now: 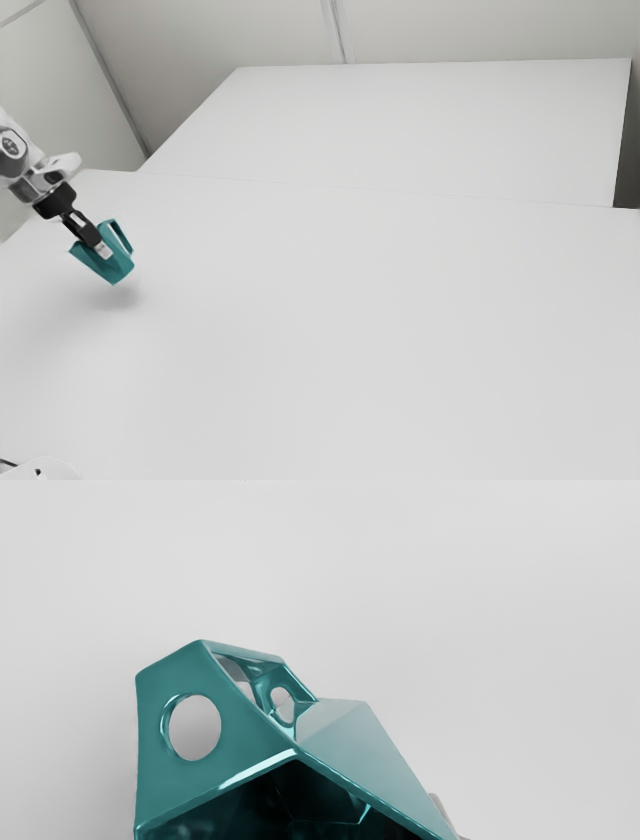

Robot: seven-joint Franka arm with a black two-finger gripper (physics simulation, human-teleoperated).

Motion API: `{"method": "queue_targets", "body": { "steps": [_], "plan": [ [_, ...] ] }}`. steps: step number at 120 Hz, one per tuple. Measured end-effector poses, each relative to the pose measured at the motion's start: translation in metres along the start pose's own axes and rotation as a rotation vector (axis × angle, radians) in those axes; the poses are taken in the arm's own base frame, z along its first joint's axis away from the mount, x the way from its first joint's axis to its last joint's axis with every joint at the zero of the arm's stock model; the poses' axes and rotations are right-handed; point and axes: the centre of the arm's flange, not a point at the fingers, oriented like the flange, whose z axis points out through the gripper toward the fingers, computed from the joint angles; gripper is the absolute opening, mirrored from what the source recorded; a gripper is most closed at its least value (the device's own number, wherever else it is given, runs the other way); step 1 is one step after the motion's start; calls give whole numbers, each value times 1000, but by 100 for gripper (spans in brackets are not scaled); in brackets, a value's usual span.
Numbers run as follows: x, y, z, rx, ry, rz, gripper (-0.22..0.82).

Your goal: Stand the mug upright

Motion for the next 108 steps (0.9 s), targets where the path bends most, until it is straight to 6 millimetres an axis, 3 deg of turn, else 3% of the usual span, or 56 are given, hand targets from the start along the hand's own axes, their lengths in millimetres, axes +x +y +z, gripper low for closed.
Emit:
{"method": "queue_targets", "body": {
  "steps": [22,34,56,108],
  "plan": [
    [41,77,20,123,-51,31,-18],
    [60,109,26,172,-56,31,-18],
    [82,147,41,217,-64,1,-18],
    [111,228,91,237,-109,-89,-18]
  ]
}}
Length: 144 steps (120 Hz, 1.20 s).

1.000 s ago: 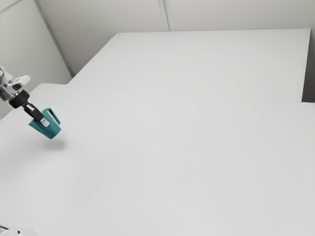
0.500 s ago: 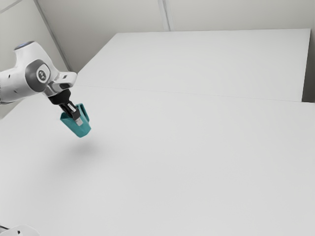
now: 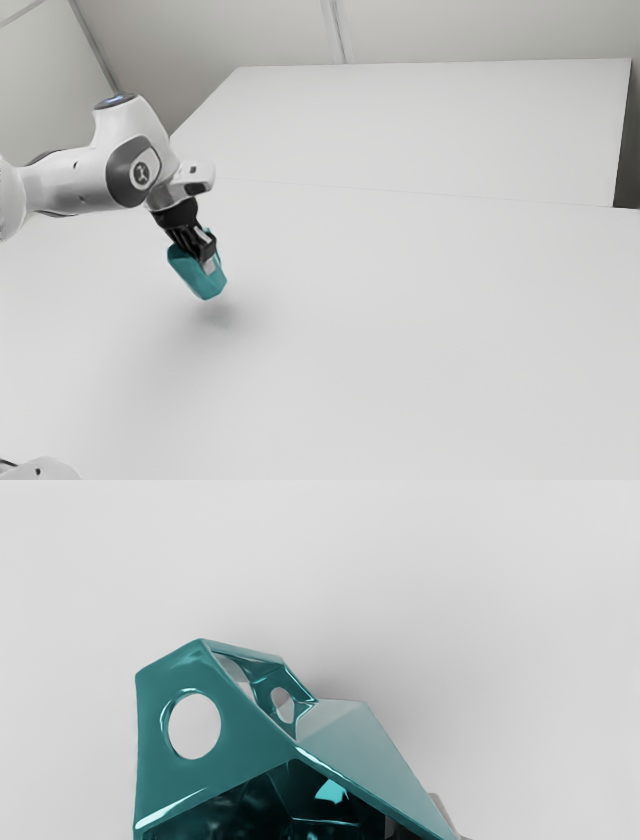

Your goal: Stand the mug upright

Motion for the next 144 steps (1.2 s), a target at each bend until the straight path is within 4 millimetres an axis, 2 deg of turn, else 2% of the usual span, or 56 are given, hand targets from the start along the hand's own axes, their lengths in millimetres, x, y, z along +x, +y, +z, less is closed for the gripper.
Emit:
{"method": "queue_targets", "body": {
  "steps": [19,53,72,88,102,119,144],
  "plan": [
    [6,33,16,-10,-18,-11,-18],
    [5,42,32,-1,-9,-83,-18],
    [17,60,33,12,21,-66,-18],
    [24,77,43,0,27,-43,-18],
    [22,88,55,-5,14,-43,-18],
    [18,85,60,-6,9,-73,-18],
    [11,60,62,-10,9,-149,-18]
  ]
}}
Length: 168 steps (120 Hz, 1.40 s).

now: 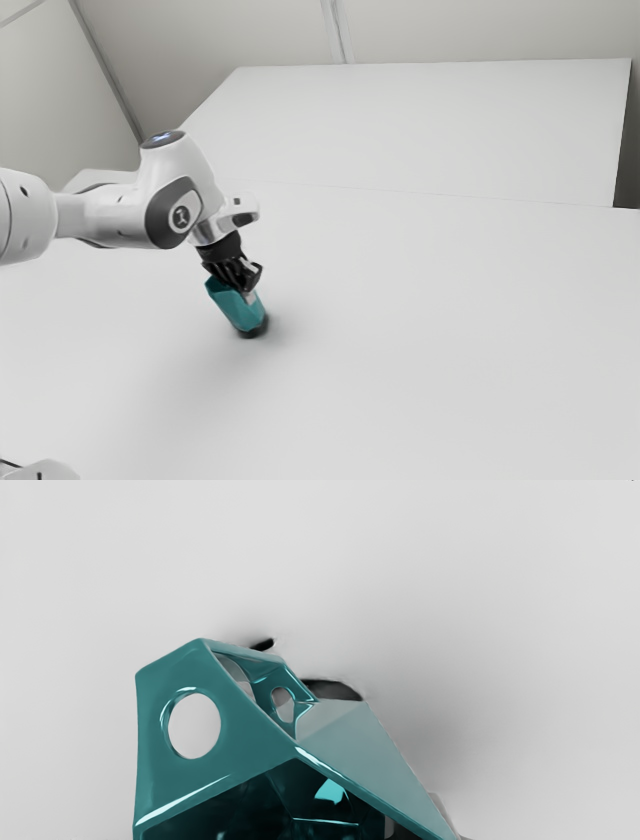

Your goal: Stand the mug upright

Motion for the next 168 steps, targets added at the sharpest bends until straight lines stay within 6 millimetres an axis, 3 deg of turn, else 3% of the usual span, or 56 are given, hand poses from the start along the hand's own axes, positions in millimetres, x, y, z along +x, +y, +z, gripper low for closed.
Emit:
{"method": "queue_targets", "body": {
  "steps": [19,47,62,74,94,109,130,153,168],
  "plan": [
    [-5,-9,6,-2,-7,-34,-18],
    [-4,12,13,-8,-13,-9,-18],
    [-5,14,16,-11,-15,-13,-15],
    [-6,10,16,-13,-14,-25,-3],
    [-6,7,14,-8,-10,-34,29],
    [-6,9,10,5,-10,-32,43],
    [-8,13,-3,42,-13,-29,53],
    [-8,33,-17,74,-24,-3,57],
    [-1,37,-40,90,-11,-5,59]
  ]
}}
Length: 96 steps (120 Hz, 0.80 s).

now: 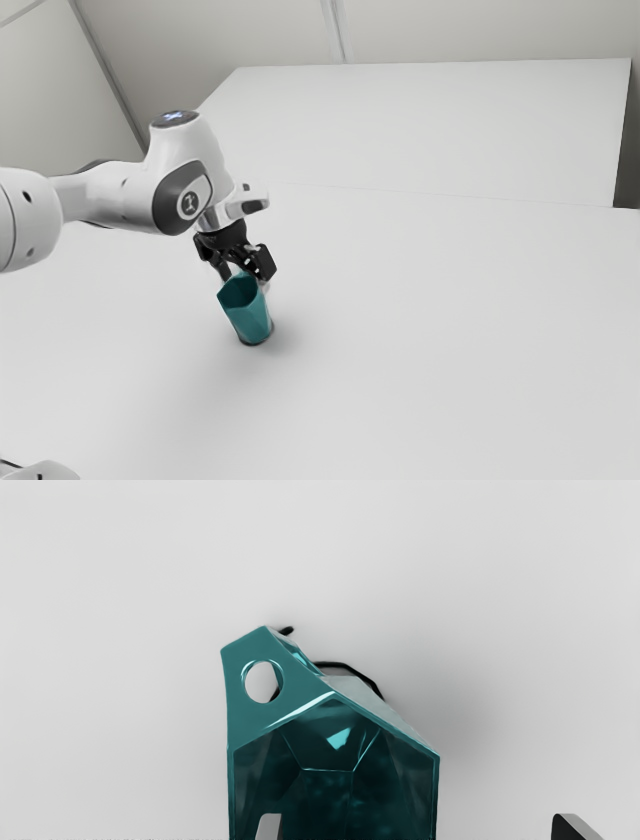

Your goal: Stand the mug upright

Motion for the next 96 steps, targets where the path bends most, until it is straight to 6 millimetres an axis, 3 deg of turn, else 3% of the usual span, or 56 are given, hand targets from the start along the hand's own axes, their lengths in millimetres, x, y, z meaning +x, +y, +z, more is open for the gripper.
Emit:
{"method": "queue_targets", "body": {
  "steps": [20,42,60,79,96],
  "plan": [
    [17,0,-47,-12,45,-7,60],
    [40,9,-131,-38,129,1,60],
    [44,19,-184,-50,149,9,60],
    [52,42,-223,-80,140,75,60],
    [48,60,-231,-45,99,89,60]
  ]
}}
